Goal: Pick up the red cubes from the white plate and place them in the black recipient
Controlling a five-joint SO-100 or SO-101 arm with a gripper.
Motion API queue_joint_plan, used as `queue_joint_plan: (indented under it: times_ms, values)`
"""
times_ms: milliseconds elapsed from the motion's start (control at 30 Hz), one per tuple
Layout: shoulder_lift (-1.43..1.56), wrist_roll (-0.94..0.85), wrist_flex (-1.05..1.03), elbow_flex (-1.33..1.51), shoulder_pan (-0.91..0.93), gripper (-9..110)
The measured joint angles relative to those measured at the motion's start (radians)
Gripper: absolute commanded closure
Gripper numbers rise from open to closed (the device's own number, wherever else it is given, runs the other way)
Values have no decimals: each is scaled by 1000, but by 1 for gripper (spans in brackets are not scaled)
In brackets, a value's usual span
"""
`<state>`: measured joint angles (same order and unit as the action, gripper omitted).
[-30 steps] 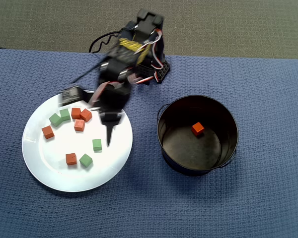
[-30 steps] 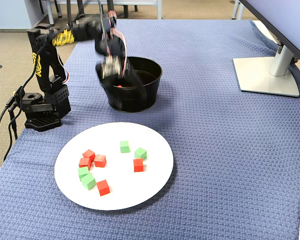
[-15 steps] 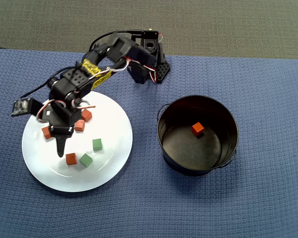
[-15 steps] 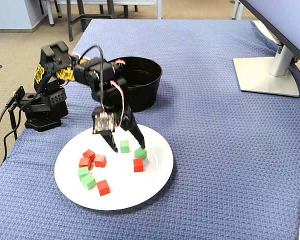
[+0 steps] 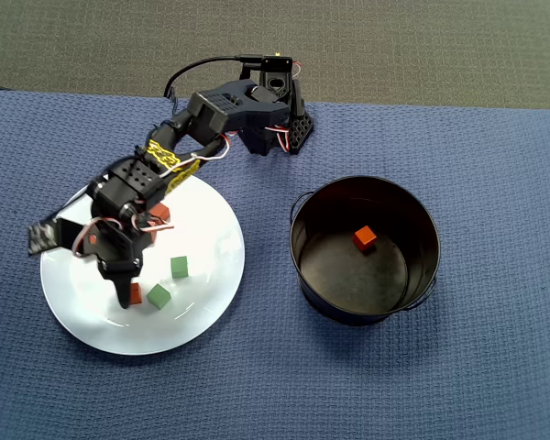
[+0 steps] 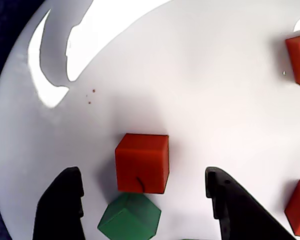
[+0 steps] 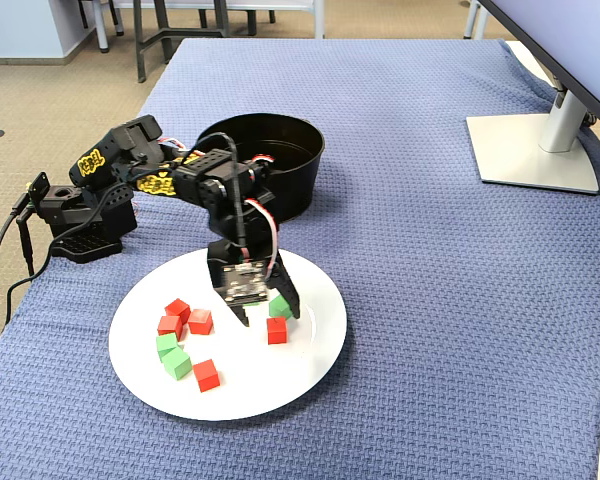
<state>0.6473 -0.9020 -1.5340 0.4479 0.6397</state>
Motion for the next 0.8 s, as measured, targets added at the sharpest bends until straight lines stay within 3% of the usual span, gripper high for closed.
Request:
queue_joint_plan:
  times_ms: [600,800]
  values:
    - [-130,-6,-2,-121,-64,84]
    - [-152,8,-2,-129,-64,93]
